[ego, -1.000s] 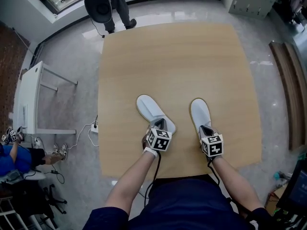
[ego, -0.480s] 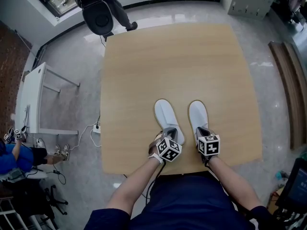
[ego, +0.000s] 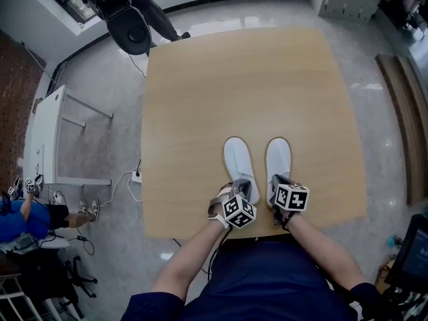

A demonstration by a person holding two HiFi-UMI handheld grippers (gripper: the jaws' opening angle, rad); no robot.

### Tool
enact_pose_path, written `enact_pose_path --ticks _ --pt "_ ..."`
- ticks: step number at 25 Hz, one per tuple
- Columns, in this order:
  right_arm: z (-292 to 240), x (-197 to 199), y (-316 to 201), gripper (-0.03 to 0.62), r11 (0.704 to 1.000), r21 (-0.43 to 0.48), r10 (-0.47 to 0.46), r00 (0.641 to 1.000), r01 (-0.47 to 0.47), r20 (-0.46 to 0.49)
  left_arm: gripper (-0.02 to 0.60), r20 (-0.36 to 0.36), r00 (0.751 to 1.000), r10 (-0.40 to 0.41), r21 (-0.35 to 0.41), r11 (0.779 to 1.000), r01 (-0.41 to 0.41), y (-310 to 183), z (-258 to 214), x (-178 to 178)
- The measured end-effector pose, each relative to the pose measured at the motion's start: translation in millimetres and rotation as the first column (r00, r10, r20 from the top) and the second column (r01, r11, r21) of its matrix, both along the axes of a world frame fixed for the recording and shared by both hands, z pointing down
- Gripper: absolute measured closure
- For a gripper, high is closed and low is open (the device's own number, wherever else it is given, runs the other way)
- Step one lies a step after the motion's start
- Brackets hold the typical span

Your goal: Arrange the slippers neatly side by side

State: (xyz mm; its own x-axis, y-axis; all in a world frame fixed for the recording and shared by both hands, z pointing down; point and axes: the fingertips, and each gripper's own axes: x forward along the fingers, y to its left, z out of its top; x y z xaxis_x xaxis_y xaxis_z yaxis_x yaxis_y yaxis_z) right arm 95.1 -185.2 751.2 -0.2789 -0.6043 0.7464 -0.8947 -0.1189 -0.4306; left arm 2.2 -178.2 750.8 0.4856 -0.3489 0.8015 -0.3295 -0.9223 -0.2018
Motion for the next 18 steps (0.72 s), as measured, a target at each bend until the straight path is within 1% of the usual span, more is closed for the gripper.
enact_pose_path --ticks 3,6,8,13,18 --pt "1.9 -3.0 2.4 0.583 0.999 -0.009 0.032 0.998 -0.031 0.046 0.578 0.021 0.998 0.065 0.016 0.998 -0.066 8.8 1.4 5.4" --pt "4.2 -8.8 4.4 0.583 1.0 -0.012 0.021 0.998 -0.02 0.065 0.58 0.04 0.991 0.131 0.051 0.99 -0.133 17.6 3.7 7.3" --pt "4.3 -12.9 5.0 0.583 1.0 -0.013 0.012 0.997 -0.012 0.072 0.58 0.053 0.986 0.161 0.063 0.984 -0.164 23.1 4.4 6.4" --pt "6.1 -19.5 11.3 0.583 1.0 -0.027 0.004 0.997 -0.002 0.08 0.58 0.049 0.986 0.16 0.058 0.985 -0.162 34.1 1.7 3.7" --pt "-3.6 -30.2 12.4 0.583 1.0 -0.013 -0.028 0.997 0.029 0.072 0.58 0.038 0.989 0.144 0.066 0.987 -0.146 38.6 -3.5 -3.3"
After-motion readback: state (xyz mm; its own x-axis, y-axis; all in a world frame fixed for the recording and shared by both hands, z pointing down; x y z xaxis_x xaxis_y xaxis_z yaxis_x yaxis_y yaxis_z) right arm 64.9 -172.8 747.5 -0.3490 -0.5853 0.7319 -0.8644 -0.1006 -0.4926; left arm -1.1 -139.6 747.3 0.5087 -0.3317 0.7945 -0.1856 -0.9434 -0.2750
